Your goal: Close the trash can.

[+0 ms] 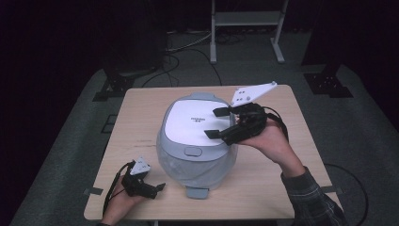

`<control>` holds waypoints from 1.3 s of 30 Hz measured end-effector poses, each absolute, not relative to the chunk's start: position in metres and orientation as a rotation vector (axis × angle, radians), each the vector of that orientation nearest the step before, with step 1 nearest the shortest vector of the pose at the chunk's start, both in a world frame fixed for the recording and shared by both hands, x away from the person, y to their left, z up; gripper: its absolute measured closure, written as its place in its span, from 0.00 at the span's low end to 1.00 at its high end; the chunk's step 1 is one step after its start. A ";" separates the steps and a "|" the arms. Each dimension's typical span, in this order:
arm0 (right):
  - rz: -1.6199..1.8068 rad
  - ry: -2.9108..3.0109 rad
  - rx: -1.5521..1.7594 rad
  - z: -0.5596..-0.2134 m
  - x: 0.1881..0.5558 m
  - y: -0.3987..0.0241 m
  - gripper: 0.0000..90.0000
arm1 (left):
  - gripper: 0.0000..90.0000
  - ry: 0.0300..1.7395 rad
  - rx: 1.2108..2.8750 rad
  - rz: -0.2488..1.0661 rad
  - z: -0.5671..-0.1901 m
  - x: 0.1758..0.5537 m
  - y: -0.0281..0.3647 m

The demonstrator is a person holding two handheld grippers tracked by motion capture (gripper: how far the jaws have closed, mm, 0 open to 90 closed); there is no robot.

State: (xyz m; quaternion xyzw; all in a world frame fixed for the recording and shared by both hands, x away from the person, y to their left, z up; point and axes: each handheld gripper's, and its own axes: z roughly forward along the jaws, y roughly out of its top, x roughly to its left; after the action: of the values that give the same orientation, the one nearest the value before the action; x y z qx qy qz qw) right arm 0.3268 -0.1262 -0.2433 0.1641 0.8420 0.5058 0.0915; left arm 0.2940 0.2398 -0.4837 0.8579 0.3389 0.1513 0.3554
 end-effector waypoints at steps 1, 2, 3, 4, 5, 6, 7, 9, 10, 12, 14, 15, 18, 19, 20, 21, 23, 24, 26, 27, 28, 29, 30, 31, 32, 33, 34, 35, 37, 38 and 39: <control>1.508 2.490 0.501 -0.243 0.327 -0.129 0.25 | 0.00 0.875 2.217 0.391 -0.484 0.294 0.240; 1.507 2.465 0.529 -0.243 0.326 -0.136 0.23 | 0.00 0.876 2.217 0.390 -0.484 0.294 0.240; 1.506 2.456 0.535 -0.244 0.326 -0.139 0.22 | 0.00 0.876 2.217 0.390 -0.484 0.294 0.240; 1.507 2.449 0.545 -0.244 0.325 -0.142 0.22 | 0.00 0.876 2.217 0.390 -0.484 0.294 0.240; 1.507 2.444 0.551 -0.244 0.325 -0.145 0.22 | 0.00 0.876 2.217 0.390 -0.484 0.294 0.240; 1.507 2.444 0.551 -0.244 0.325 -0.145 0.22 | 0.00 0.876 2.217 0.390 -0.484 0.294 0.240; 1.509 2.431 0.562 -0.246 0.323 -0.151 0.21 | 0.00 0.876 2.217 0.390 -0.484 0.294 0.240; 1.507 2.427 0.577 -0.247 0.321 -0.156 0.21 | 0.00 0.876 2.217 0.390 -0.484 0.294 0.240; 1.506 2.422 0.581 -0.248 0.320 -0.159 0.21 | 0.00 0.876 2.217 0.390 -0.484 0.294 0.240; 1.511 2.410 0.595 -0.249 0.319 -0.166 0.21 | 0.00 0.876 2.217 0.390 -0.484 0.294 0.240; 1.518 2.397 0.605 -0.250 0.317 -0.172 0.21 | 0.00 0.876 2.217 0.390 -0.484 0.294 0.240; 1.520 2.391 0.611 -0.251 0.316 -0.176 0.21 | 0.00 0.875 2.217 0.390 -0.484 0.294 0.240; 1.524 2.371 0.634 -0.254 0.314 -0.186 0.19 | 0.00 0.876 2.217 0.390 -0.484 0.294 0.240; 1.524 2.366 0.646 -0.255 0.313 -0.190 0.18 | 0.00 0.876 2.217 0.390 -0.484 0.294 0.240; 1.525 2.354 0.659 -0.256 0.312 -0.194 0.16 | 0.00 0.876 2.217 0.390 -0.484 0.294 0.240; 1.525 2.346 0.675 -0.258 0.312 -0.197 0.15 | 0.00 0.876 2.217 0.390 -0.484 0.294 0.240; 1.521 2.337 0.702 -0.263 0.310 -0.205 0.14 | 0.00 0.876 2.217 0.390 -0.484 0.294 0.240; 1.517 2.328 0.714 -0.266 0.309 -0.209 0.14 | 0.00 0.876 2.217 0.390 -0.484 0.294 0.240; 1.509 2.325 0.737 -0.273 0.308 -0.217 0.14 | 0.00 0.876 2.217 0.389 -0.484 0.294 0.240; 1.510 2.318 0.743 -0.277 0.307 -0.221 0.13 | 0.00 0.876 2.217 0.390 -0.484 0.294 0.240; 1.510 2.311 0.755 -0.282 0.306 -0.224 0.13 | 0.00 0.876 2.217 0.390 -0.484 0.294 0.240; 1.505 2.310 0.764 -0.287 0.305 -0.227 0.13 | 0.00 0.876 2.217 0.390 -0.484 0.294 0.240; 1.505 2.310 0.764 -0.287 0.305 -0.227 0.13 | 0.00 0.876 2.217 0.390 -0.484 0.294 0.240; 1.498 2.300 0.776 -0.292 0.304 -0.229 0.13 | 0.00 0.876 2.217 0.390 -0.484 0.294 0.240; 1.478 2.288 0.804 -0.306 0.301 -0.234 0.11 | 0.00 0.876 2.217 0.390 -0.484 0.294 0.240; 1.474 2.287 0.810 -0.311 0.301 -0.237 0.10 | 0.00 0.876 2.217 0.390 -0.484 0.294 0.240; 1.472 2.285 0.820 -0.316 0.300 -0.239 0.10 | 0.00 0.876 2.217 0.390 -0.484 0.294 0.240; 1.471 2.282 0.832 -0.322 0.299 -0.241 0.09 | 0.00 0.876 2.219 0.389 -0.483 0.294 0.240; 1.457 2.272 0.852 -0.333 0.299 -0.245 0.04 | 0.00 0.876 2.219 0.389 -0.483 0.294 0.240; 1.442 2.266 0.869 -0.338 0.299 -0.247 0.02 | 0.00 0.876 2.219 0.389 -0.483 0.294 0.240; 1.428 2.263 0.889 -0.344 0.298 -0.248 0.02 | 0.00 0.876 2.219 0.389 -0.483 0.294 0.240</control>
State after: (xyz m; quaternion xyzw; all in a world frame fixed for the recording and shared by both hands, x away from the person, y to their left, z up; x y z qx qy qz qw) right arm 0.2982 -0.2483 -0.3438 0.3112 0.7922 0.5000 0.1602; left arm 0.2938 0.2399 -0.4835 0.8584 0.3389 0.1504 0.3544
